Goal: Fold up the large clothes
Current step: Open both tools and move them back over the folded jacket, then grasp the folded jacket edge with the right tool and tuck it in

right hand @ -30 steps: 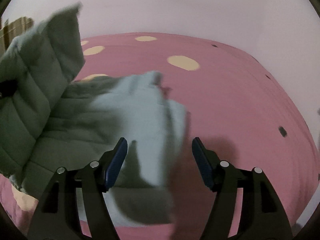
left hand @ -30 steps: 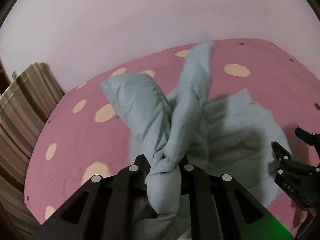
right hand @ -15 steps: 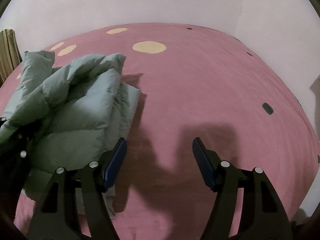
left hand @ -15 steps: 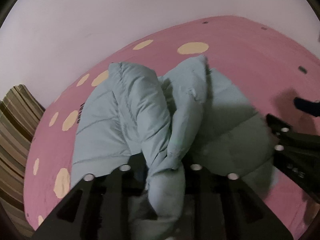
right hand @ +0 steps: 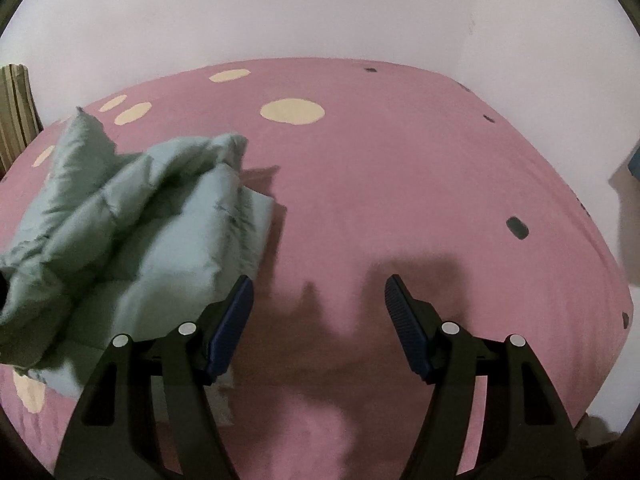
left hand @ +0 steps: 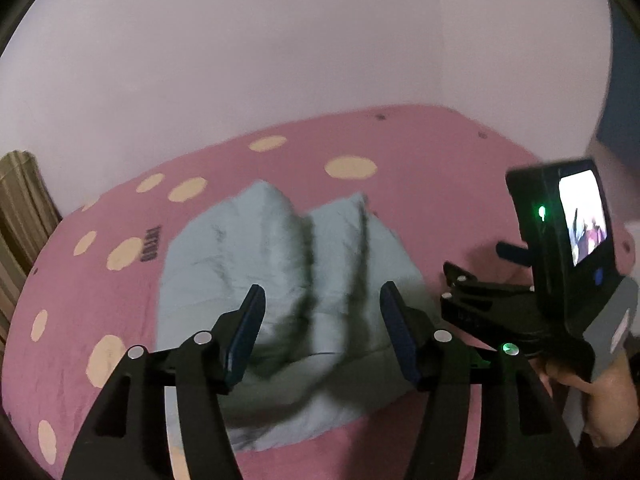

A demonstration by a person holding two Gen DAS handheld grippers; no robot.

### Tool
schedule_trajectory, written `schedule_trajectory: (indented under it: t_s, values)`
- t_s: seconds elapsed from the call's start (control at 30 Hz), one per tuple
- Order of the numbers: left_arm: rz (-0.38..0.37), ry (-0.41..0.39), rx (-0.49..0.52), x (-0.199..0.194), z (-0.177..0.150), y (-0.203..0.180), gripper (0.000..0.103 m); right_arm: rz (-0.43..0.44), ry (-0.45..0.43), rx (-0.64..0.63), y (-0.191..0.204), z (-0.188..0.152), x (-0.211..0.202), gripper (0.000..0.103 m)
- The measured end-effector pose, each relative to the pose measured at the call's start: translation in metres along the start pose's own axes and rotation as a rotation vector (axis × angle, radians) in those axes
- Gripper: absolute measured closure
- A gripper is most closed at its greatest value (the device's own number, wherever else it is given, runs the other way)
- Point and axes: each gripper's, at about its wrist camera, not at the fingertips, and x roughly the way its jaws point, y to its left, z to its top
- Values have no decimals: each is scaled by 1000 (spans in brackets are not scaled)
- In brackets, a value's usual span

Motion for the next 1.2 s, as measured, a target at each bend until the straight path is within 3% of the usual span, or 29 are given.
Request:
schedule_trajectory:
  t_s: [0.1, 0.13, 0.2, 0.3, 0.5, 0.77, 0.8, 0.83, 0.93, 1.2]
  values:
    - [68, -46, -66, -15, 2, 34, 43, 15, -23, -17, 11, 8, -11, 35]
    - [93, -55, -81, -18, 3, 43, 38, 26, -35, -21, 16, 12, -17, 35]
    - [191, -72, -119, -18, 0, 72, 36, 54, -48, -25, 26, 18, -23, 35]
    - [281, -52, -178, -8, -9, 110, 36, 114, -66, -32, 46, 30, -32, 27]
    - [305, 20, -260, 20, -32, 146, 36, 234, -42, -58, 96, 49, -31, 22]
    - [251, 63, -285, 43, -47, 156, 36, 229, 69, -101, 133, 44, 0, 23]
    - [239, 66, -282, 46, -48, 155, 36, 249, 84, -93, 133, 43, 3, 36]
    - [229, 67, -280, 48, -49, 154, 36, 265, 95, -86, 133, 42, 5, 59]
    - [193, 69, -279, 51, -48, 150, 36, 319, 125, -97, 137, 43, 6, 90]
    - [107, 63, -280, 51, -37, 139, 36, 242, 62, -99, 103, 53, -3, 96]
